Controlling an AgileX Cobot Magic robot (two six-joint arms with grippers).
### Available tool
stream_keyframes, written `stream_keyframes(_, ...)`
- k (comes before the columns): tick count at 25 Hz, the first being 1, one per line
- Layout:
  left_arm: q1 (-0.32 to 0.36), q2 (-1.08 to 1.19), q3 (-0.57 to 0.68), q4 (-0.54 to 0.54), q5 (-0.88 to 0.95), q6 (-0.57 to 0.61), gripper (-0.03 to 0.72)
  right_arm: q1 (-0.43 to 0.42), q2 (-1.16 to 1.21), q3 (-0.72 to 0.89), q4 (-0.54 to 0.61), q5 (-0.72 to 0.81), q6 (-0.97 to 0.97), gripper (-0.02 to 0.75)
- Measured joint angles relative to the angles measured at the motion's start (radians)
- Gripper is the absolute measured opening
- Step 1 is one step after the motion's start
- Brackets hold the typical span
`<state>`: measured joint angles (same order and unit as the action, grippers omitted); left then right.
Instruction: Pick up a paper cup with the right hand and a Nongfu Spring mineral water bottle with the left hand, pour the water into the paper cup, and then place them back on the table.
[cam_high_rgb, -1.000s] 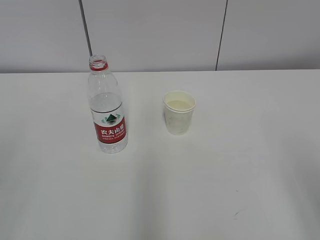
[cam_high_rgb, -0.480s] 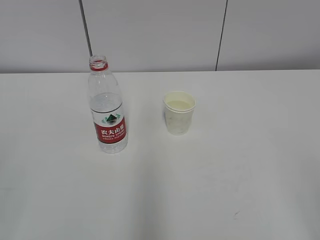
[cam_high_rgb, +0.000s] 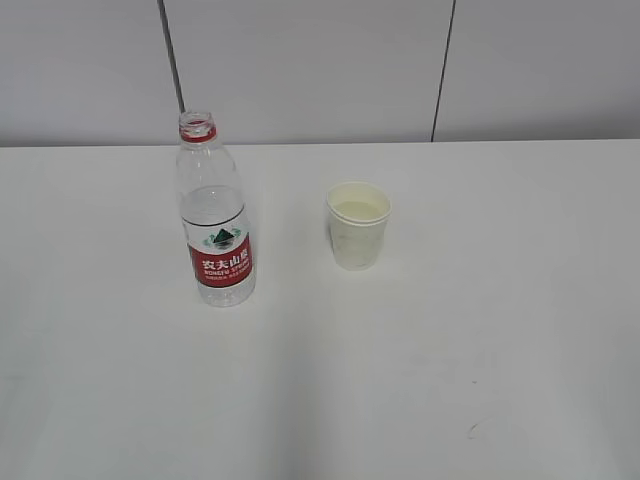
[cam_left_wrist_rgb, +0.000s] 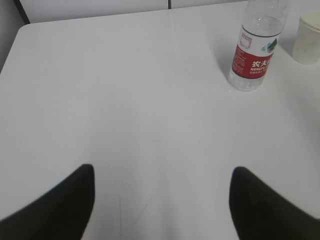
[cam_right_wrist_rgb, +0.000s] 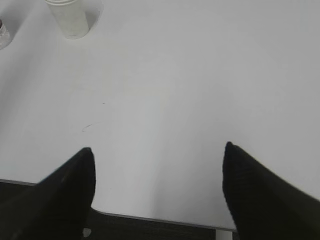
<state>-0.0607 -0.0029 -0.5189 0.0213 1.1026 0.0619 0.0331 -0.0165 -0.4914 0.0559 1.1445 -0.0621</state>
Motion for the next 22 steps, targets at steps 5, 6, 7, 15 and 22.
stream_keyframes(5,0.000,0.000,0.000,0.000,0.000,0.000,0.510,0.000,0.000,0.000,0.000,0.000,0.000,0.588)
stream_keyframes(6,0.000,0.000,0.000,0.000,0.000,0.000,0.510,0.000,0.000,0.000,0.000,0.000,0.000,0.588)
stream_keyframes(7,0.000,0.000,0.000,0.000,0.001,0.000,0.510,0.000,0.000,0.000,0.000,0.000,0.000,0.588)
stream_keyframes(15,0.000,0.000,0.000,0.000,0.001,0.000,0.510,0.000,0.000,0.000,0.000,0.000,0.000,0.588)
stream_keyframes(22,0.000,0.000,0.000,0.000,0.001,0.000,0.502,0.000,0.000,0.000,0.000,0.000,0.000,0.588)
